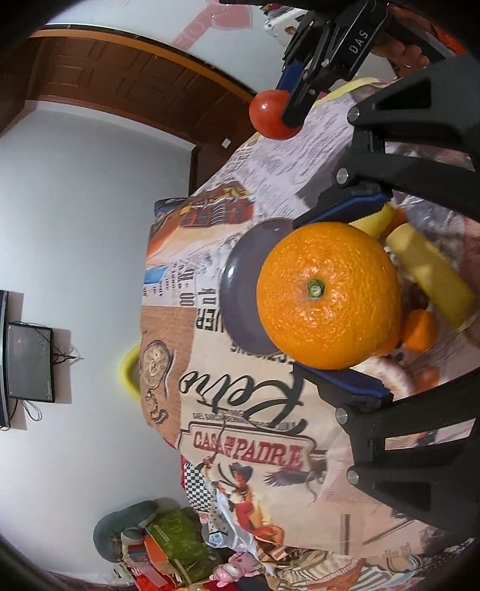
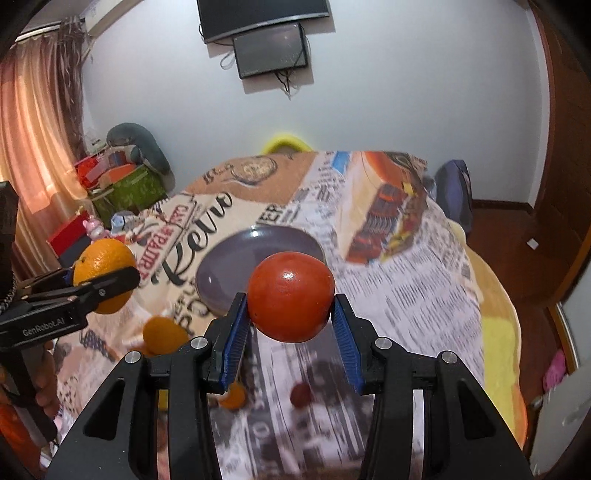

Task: Organize fruits
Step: 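Grasp the large orange with the left gripper while the right gripper carries the tomato toward the plate, then lower the orange and tomato onto the grey plate and open both grippers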

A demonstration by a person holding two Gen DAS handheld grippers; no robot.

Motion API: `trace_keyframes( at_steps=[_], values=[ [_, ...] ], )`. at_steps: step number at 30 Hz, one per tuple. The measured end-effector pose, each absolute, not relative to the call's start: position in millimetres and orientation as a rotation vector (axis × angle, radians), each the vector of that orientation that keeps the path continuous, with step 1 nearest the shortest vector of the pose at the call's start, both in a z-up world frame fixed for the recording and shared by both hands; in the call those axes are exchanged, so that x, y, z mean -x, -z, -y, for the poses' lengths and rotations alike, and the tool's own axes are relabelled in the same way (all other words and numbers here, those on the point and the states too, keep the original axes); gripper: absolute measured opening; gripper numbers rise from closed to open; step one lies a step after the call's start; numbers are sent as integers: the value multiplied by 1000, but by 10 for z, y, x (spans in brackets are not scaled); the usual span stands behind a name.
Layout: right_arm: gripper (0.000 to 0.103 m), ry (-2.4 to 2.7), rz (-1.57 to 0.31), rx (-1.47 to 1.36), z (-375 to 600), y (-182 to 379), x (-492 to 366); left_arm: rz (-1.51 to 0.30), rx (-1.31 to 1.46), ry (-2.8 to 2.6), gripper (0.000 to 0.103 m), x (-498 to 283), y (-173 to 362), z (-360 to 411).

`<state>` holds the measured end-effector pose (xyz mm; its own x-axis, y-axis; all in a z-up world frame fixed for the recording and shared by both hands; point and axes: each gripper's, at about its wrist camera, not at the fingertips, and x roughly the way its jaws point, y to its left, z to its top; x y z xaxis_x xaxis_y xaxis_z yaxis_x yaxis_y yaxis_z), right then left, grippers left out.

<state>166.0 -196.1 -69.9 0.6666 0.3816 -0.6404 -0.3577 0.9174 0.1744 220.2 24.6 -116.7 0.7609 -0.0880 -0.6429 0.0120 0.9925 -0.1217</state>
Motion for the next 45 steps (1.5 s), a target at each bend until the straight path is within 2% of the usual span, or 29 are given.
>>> trace_keyframes(
  at_steps=[14, 24, 45],
  values=[
    [42, -444, -692, -16, 1686, 674, -2248, -670, 98, 37, 68, -2774, 1102, -420],
    [42, -455, -715, 17, 1507, 878, -2656, -689, 94, 31, 68, -3204, 1241, -495],
    [42, -505, -903, 85, 1232, 1567, -3294, -939, 55, 82, 68, -4071, 2028, -554]
  ],
)
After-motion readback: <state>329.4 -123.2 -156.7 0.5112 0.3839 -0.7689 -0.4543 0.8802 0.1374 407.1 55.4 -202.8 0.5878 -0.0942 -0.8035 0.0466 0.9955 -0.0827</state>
